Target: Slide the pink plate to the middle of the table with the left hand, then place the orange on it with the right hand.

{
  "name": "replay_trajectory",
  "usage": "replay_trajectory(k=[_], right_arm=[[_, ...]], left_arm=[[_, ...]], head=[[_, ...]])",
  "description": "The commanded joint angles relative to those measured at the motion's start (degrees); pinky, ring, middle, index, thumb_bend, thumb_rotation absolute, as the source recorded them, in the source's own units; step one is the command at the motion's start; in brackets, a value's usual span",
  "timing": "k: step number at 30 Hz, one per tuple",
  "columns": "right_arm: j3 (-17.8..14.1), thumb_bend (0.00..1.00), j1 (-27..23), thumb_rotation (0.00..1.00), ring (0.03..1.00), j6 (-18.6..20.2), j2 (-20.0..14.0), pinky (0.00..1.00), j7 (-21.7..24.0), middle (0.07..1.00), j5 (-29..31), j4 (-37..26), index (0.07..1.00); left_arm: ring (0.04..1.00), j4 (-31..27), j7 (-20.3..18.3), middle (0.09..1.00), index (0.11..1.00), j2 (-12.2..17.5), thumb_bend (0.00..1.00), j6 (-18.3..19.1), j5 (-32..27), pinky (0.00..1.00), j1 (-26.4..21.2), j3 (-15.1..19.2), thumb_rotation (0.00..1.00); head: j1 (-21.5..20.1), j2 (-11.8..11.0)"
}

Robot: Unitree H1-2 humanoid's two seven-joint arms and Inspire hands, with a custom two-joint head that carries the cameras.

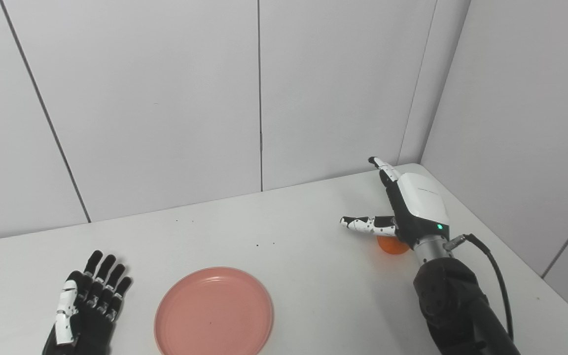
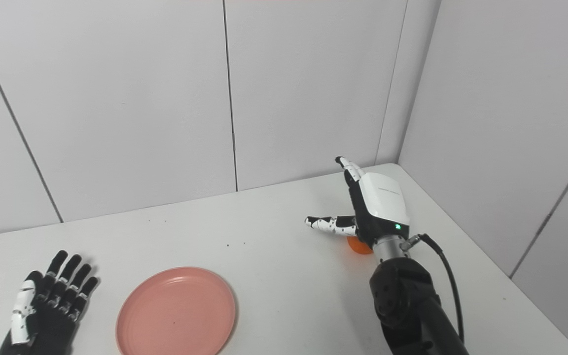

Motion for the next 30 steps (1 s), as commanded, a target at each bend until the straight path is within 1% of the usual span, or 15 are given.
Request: replay_trajectory(k=[1,4,12,17,24,30], right_arm=[[-0.95,0.99,-1.09,0.48,0.836,1.11,-0.82,0.70,-0.55,0.890,-0.02,-0.14,0.903],[-0.93,0.99,-0.97,0.50,0.848,1.02,-1.36,0.72,-0.75,0.889,0.07,1.04,0.905],[-0.85,1.00,-0.75,0.50,0.850,0.64,-2.60,0.74,-1.27,0.887,0.51,3.48,0.903],[-1.29,1.00,-0.28,0.50,0.847,0.56,-3.02,0.74,-1.86,0.888,1.06,4.52,0.903],[-2.07,1.00,0.18,0.48,0.855,-0.29,-3.81,0.74,-2.89,0.892,3.06,6.19,0.906],[-1.97,1.00,0.26,0.49,0.865,0.15,-4.55,0.76,-2.73,0.901,3.77,7.16,0.914]], left_arm=[[1.000,2.38,1.23,1.000,1.000,0.45,0.32,2.80,0.75,1.00,2.11,0.16,1.00],[1.000,2.42,1.78,1.000,1.000,0.36,0.32,2.26,1.41,1.00,2.17,0.16,1.00],[0.990,0.40,2.39,0.995,1.000,0.39,0.31,3.89,1.12,1.00,2.68,0.15,1.00],[0.996,-0.52,2.53,1.000,1.000,0.40,0.31,4.49,0.60,1.00,2.97,0.20,1.00],[0.999,-1.51,3.03,1.000,1.000,0.12,0.30,5.39,0.45,1.00,3.10,0.38,1.00],[0.993,-2.58,3.93,0.994,1.000,-0.11,0.30,6.50,0.49,1.00,3.17,0.46,1.00]], head=[[0.32,0.25],[0.40,0.45],[0.39,1.13],[0.41,1.50],[0.66,1.75],[0.72,2.00]])
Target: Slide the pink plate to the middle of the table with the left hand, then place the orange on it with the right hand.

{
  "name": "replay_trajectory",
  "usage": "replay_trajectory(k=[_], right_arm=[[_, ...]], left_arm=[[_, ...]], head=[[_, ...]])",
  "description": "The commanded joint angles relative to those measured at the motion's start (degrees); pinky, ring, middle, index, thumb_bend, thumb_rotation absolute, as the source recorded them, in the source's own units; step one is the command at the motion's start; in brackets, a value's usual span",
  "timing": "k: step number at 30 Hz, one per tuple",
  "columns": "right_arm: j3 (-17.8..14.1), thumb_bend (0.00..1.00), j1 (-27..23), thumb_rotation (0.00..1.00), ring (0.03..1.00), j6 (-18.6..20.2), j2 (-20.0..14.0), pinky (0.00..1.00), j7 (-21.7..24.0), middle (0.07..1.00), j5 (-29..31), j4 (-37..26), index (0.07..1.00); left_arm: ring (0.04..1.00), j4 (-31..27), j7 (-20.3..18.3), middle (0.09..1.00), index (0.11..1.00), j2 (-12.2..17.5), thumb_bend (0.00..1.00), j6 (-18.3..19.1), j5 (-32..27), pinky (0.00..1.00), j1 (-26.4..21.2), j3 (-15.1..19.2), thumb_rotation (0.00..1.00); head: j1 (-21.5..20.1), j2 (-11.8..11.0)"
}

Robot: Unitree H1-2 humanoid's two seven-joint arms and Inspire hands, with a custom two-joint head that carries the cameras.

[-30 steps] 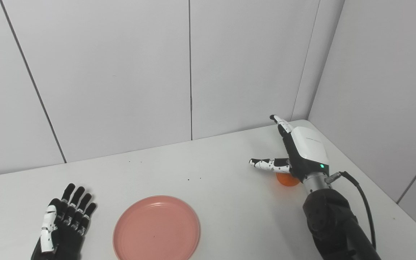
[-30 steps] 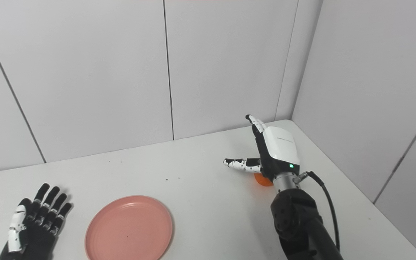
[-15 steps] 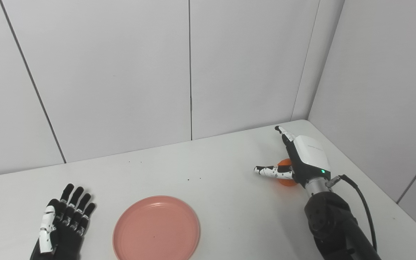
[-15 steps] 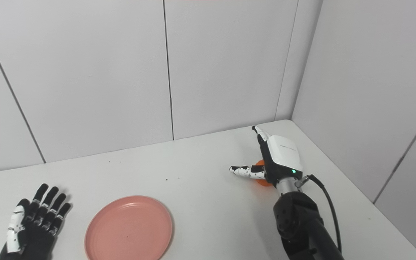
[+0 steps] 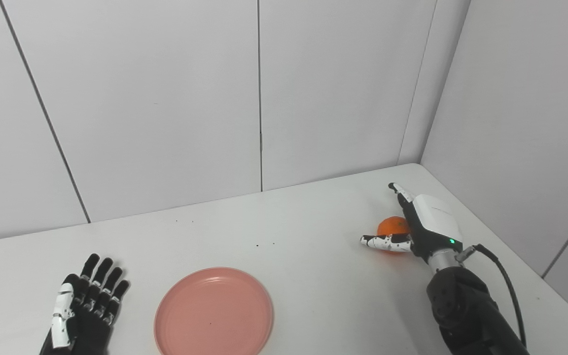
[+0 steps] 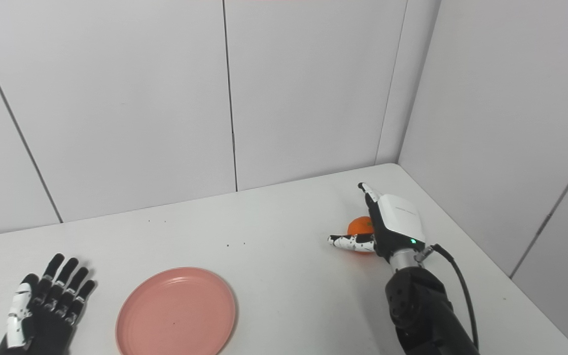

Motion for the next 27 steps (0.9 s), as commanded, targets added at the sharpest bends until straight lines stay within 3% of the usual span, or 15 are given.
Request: replay_trajectory(k=[1,27], right_arm=[[-0.88,1.00,-1.28,0.49,0.865,-0.62,-1.89,0.76,-1.58,0.901,0.44,-0.40,0.913],[0.33,1.00,-2.81,0.49,0.823,0.26,-2.05,0.70,-1.70,0.888,2.80,6.11,0.902]], left_arm=[[0.992,0.98,1.98,0.994,1.000,0.04,0.29,3.80,0.50,1.00,1.99,0.19,1.00],[1.000,-0.85,2.03,1.000,1.000,0.79,0.28,5.67,-0.59,1.00,2.41,0.19,1.00]], head=[[0.04,0.02],[0.19,1.16]])
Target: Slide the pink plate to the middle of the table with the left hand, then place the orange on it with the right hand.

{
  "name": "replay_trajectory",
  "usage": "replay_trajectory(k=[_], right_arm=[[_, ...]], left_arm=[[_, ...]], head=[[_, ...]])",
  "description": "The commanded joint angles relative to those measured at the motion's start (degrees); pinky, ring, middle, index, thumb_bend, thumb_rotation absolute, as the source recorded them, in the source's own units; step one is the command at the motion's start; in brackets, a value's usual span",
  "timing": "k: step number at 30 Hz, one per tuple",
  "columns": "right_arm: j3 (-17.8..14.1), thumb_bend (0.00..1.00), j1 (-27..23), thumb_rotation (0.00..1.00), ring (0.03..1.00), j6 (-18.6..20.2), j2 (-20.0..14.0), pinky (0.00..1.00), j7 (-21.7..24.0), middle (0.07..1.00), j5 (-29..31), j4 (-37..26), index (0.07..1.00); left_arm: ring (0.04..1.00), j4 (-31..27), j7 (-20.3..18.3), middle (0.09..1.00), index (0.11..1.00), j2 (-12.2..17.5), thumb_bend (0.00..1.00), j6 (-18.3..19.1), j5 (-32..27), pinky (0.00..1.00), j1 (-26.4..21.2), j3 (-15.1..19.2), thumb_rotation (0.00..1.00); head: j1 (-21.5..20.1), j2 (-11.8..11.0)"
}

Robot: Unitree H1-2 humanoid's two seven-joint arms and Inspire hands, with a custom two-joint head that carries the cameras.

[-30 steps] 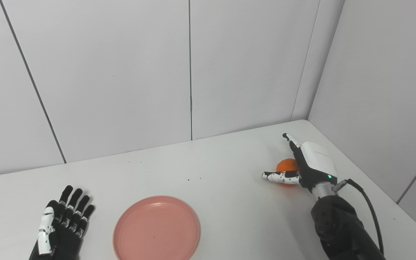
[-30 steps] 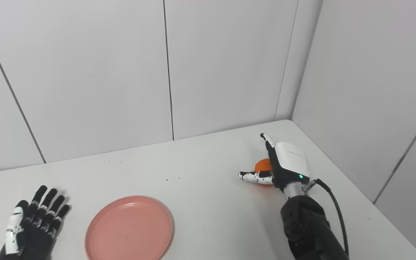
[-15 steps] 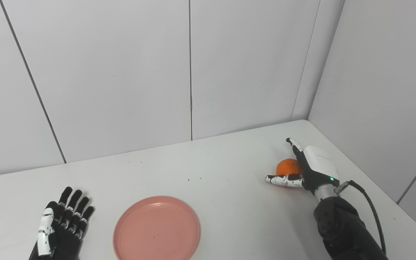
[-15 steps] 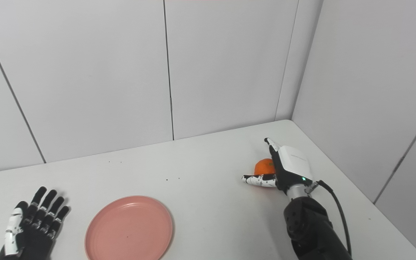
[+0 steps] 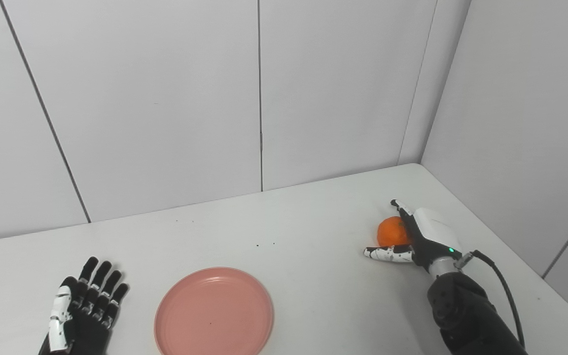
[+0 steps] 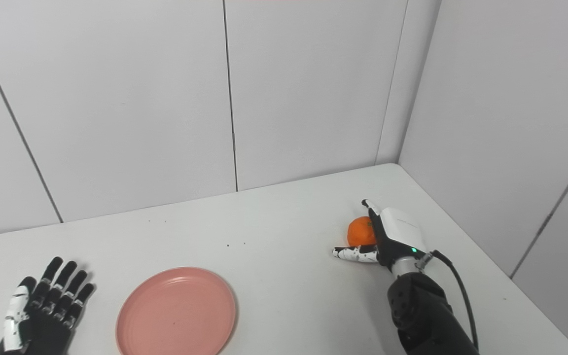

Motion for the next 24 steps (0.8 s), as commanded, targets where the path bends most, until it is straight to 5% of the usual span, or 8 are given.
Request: replay_trajectory(k=[1,16,17,18,19,21,24], right_arm=[[-0.53,1.00,-2.26,0.49,0.821,-0.22,-1.27,0.69,-1.73,0.888,0.51,-0.24,0.901],[-0.71,0.97,-2.84,0.39,0.799,0.40,-0.96,0.67,-2.27,0.848,1.88,-0.05,0.854],[-1.05,0.97,-2.89,0.38,0.779,0.34,-0.60,0.65,-2.90,0.825,2.14,-0.04,0.845],[-1.30,0.96,-2.94,0.35,0.568,0.35,-0.34,0.45,-3.36,0.630,2.39,-0.05,0.832],[-1.48,0.94,-2.97,0.33,0.534,0.24,-0.18,0.40,-3.81,0.621,2.69,-0.04,0.814],[-1.74,0.89,-3.00,0.28,0.630,-0.59,-0.13,0.53,-4.71,0.698,3.42,0.34,0.736],[-1.54,0.84,-3.18,0.20,0.600,-0.90,-0.52,0.53,-5.40,0.657,3.95,1.15,0.660]], left_arm=[[1.000,0.93,1.56,1.000,1.000,0.60,0.28,3.88,0.61,1.00,1.57,0.01,1.00],[0.998,0.43,2.01,0.999,1.000,0.43,0.27,4.45,0.88,1.00,1.58,0.22,1.00],[0.995,0.43,1.98,0.999,1.000,0.50,0.27,4.34,1.07,1.00,1.60,0.13,1.00],[0.995,0.52,1.90,1.000,1.000,0.53,0.27,4.19,1.10,1.00,1.60,0.12,1.00],[0.998,0.61,1.81,1.000,1.000,0.55,0.27,4.10,1.07,1.00,1.60,0.13,1.00],[0.998,0.62,1.73,1.000,1.000,0.56,0.27,4.18,0.85,1.00,1.62,0.23,1.00],[1.000,0.51,1.79,1.000,1.000,0.52,0.28,4.44,0.68,1.00,1.61,0.32,1.00]], head=[[0.21,0.16],[0.45,0.57],[0.45,0.57],[0.45,0.57],[0.45,0.57],[0.44,0.77],[0.51,0.85]])
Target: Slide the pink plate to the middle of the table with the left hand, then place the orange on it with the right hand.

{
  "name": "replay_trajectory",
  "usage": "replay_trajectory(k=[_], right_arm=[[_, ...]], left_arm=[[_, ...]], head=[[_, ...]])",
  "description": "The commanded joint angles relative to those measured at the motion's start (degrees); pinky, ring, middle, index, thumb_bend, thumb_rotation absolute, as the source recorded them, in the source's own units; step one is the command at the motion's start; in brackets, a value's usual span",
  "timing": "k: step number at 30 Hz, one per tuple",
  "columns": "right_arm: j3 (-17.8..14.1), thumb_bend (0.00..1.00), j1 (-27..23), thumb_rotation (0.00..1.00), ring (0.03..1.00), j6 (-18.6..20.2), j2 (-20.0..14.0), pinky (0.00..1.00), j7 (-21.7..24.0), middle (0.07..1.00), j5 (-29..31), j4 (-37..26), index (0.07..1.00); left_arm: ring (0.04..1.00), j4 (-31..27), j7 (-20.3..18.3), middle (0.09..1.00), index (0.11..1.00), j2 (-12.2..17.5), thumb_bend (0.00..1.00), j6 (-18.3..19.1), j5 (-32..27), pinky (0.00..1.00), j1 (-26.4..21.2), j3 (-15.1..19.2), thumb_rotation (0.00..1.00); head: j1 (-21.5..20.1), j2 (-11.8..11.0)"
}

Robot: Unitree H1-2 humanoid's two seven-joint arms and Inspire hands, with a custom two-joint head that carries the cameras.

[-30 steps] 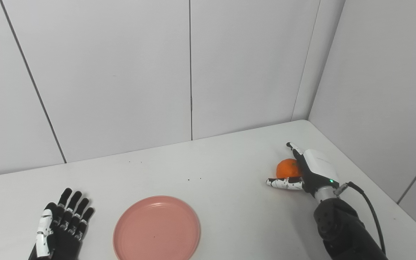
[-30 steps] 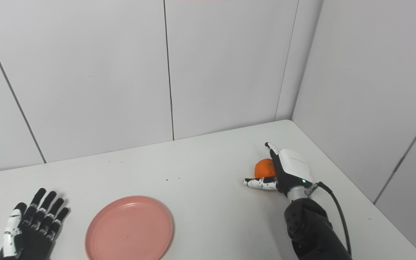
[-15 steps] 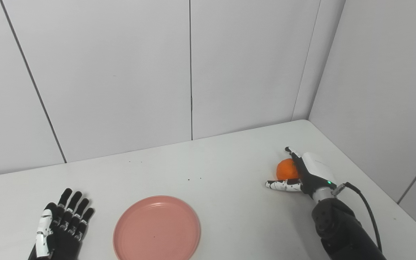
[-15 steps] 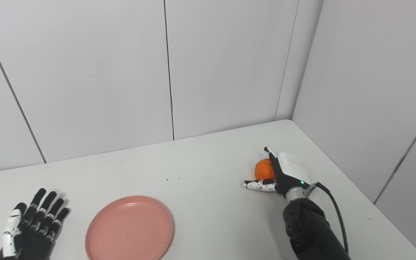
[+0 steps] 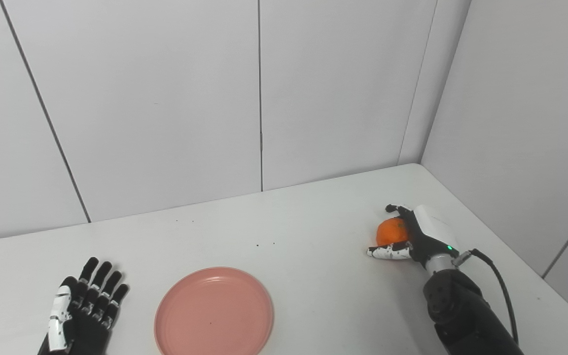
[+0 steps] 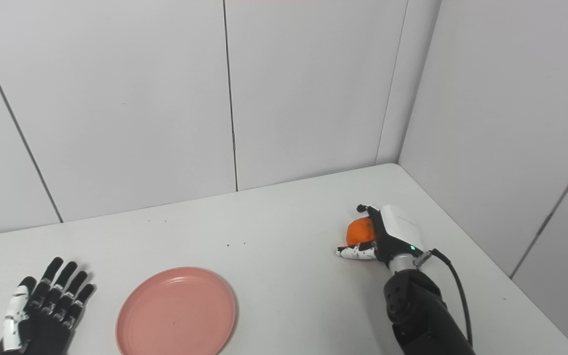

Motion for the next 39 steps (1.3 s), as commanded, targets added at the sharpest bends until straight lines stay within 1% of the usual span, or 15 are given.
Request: replay_trajectory(k=[1,2,3,5,7,8,9,12,18,23,26,29,34,39], right_arm=[[-0.75,0.83,-2.35,0.18,0.592,-1.24,-1.68,0.52,-1.92,0.647,0.32,-0.03,0.647],[-0.68,0.80,-2.45,0.14,0.522,-1.27,-1.77,0.45,-2.12,0.586,0.46,0.27,0.599],[-0.68,0.64,-2.61,0.14,0.475,-1.32,-1.80,0.40,-2.37,0.543,0.59,0.77,0.533],[-0.59,0.54,-2.83,0.13,0.447,-1.23,-1.83,0.37,-2.81,0.519,0.79,1.42,0.493],[-0.39,0.53,-2.86,0.13,0.443,-1.26,-1.91,0.36,-3.27,0.515,0.89,1.67,0.488],[-0.33,0.52,-2.85,0.13,0.424,-1.25,-1.92,0.35,-3.44,0.501,0.95,1.66,0.487],[-0.28,0.53,-2.84,0.05,0.399,-1.24,-1.95,0.32,-3.57,0.466,1.02,1.64,0.500],[-0.61,0.53,-2.81,0.00,0.377,-0.80,-1.82,0.30,-4.04,0.436,1.36,1.35,0.518],[-1.42,0.53,-2.46,0.00,0.399,-0.70,-1.58,0.32,-5.27,0.449,1.79,-0.11,0.510],[-2.14,0.53,-2.00,0.00,0.401,-0.12,-1.07,0.32,-5.78,0.450,0.93,-4.85,0.509],[-2.07,0.53,-2.12,0.00,0.382,0.07,-0.99,0.30,-5.78,0.450,0.34,-7.70,0.504],[-1.68,0.53,-2.64,0.00,0.369,-0.11,-0.78,0.29,-5.60,0.435,-0.38,-10.71,0.513],[0.32,0.53,-3.67,0.00,0.370,-0.29,0.40,0.29,-4.45,0.428,-2.08,-15.79,0.519],[2.45,0.52,-5.10,0.00,0.375,0.69,1.96,0.29,-1.61,0.429,-4.54,-19.69,0.528]], left_arm=[[1.000,1.04,1.63,1.000,1.000,0.45,0.28,3.20,0.57,1.00,1.59,0.23,1.00],[1.000,1.03,1.59,1.000,1.000,0.45,0.28,3.21,0.51,1.00,1.59,0.26,1.00],[0.996,0.86,2.03,0.998,1.000,0.36,0.28,3.45,0.73,1.00,1.60,0.28,1.00],[0.994,0.71,2.36,0.997,1.000,0.31,0.28,3.64,1.00,1.00,1.61,0.29,1.00],[0.996,0.87,2.04,0.999,1.000,0.45,0.28,3.32,1.01,1.00,1.64,0.18,1.00],[0.998,0.96,1.95,1.000,1.000,0.51,0.28,3.22,0.97,1.00,1.63,0.17,1.00],[0.998,1.01,1.93,1.000,1.000,0.54,0.28,3.19,0.95,1.00,1.61,0.18,1.00],[1.000,1.26,1.44,1.000,1.000,0.65,0.28,2.93,0.67,1.00,1.57,0.18,1.00],[1.000,1.29,1.00,1.000,1.000,0.64,0.28,2.58,0.51,1.00,1.72,0.19,1.00],[0.997,0.83,1.70,1.000,1.000,0.43,0.29,2.97,1.02,1.00,1.80,0.10,1.00],[0.994,0.99,1.45,0.999,1.000,0.40,0.29,2.73,1.00,1.00,1.75,-0.01,1.00],[1.000,1.19,1.03,1.000,1.000,0.21,0.28,2.51,0.62,1.00,1.70,-0.02,1.00],[1.000,0.74,1.63,1.000,1.000,-0.43,0.28,2.66,0.97,1.00,1.86,-0.16,1.00],[0.990,1.05,1.64,0.994,1.000,-0.72,0.28,1.57,2.17,1.00,2.07,-0.87,1.00]], head=[[0.12,0.14],[0.12,0.14],[0.12,0.14],[0.12,0.14],[0.12,0.14],[0.34,0.34],[0.34,0.34],[0.48,0.44],[1.01,0.73],[1.30,0.80],[1.44,0.71],[1.97,0.68],[3.19,0.79],[5.02,1.03]])
